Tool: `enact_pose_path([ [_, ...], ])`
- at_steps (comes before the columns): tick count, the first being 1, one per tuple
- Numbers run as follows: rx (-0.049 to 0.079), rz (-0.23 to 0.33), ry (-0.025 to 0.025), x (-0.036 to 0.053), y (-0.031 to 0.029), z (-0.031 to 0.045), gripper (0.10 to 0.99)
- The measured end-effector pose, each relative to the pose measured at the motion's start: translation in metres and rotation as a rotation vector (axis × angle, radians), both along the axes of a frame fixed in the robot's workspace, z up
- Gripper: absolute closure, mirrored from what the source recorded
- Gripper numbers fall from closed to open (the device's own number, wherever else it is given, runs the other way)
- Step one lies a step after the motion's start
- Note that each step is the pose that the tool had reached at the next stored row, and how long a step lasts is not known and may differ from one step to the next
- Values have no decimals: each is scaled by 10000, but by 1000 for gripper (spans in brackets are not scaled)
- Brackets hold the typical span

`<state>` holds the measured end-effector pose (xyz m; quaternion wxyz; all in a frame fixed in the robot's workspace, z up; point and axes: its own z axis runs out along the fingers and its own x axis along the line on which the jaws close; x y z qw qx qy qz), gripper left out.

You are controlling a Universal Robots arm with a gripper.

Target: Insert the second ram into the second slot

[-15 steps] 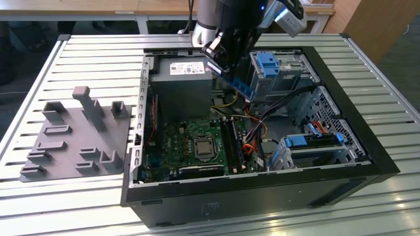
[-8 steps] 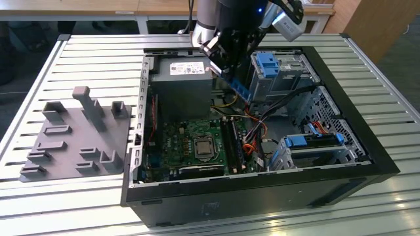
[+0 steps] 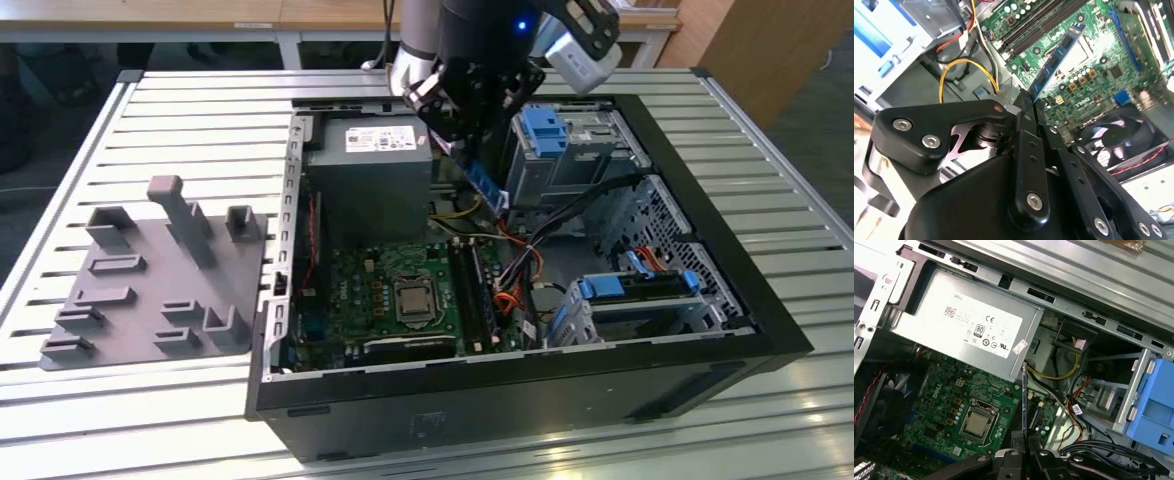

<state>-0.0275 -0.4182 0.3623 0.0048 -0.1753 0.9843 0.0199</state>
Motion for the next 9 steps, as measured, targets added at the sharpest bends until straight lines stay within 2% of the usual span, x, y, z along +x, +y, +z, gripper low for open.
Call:
enact_pose_path([
  [9, 0, -1634, -1, 0, 0, -26, 949],
])
